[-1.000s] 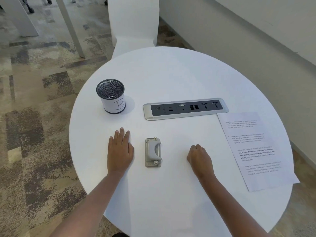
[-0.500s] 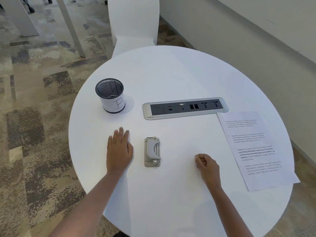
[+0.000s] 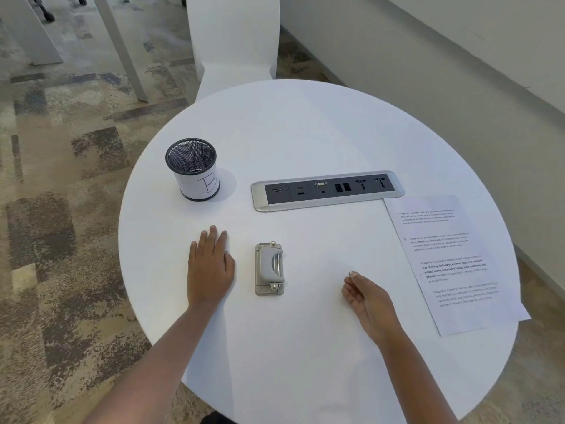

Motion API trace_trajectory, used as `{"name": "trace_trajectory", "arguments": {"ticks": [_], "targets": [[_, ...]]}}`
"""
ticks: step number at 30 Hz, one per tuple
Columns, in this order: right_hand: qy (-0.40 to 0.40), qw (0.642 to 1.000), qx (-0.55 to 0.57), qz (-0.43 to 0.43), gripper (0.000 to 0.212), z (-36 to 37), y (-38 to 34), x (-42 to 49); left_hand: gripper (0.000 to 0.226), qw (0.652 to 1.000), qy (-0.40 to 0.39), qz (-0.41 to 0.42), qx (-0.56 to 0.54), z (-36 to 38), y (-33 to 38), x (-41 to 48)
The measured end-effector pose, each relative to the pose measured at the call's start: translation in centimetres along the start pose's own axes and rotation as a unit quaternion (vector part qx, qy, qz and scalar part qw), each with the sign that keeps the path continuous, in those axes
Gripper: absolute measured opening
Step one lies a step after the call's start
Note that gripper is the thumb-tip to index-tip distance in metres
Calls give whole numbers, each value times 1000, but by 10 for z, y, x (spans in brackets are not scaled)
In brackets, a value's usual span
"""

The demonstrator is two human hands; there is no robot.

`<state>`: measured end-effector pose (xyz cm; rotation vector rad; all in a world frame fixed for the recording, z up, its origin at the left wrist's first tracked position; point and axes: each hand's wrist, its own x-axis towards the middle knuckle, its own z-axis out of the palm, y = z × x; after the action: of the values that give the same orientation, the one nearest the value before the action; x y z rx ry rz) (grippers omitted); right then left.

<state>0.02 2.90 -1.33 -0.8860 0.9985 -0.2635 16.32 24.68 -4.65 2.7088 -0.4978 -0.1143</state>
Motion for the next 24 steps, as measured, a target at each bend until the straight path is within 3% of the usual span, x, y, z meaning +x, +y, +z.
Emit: {"name": "trace_trajectory", "arguments": {"ticks": [8,24], "targets": [[-73,992,95,49,17,29,-3,-3,52,1000,-1,2,9,-2,1,1],[-227,974,-5,21,15,225,-45,17,51,999,-21,12,40,-7,2,3]]}}
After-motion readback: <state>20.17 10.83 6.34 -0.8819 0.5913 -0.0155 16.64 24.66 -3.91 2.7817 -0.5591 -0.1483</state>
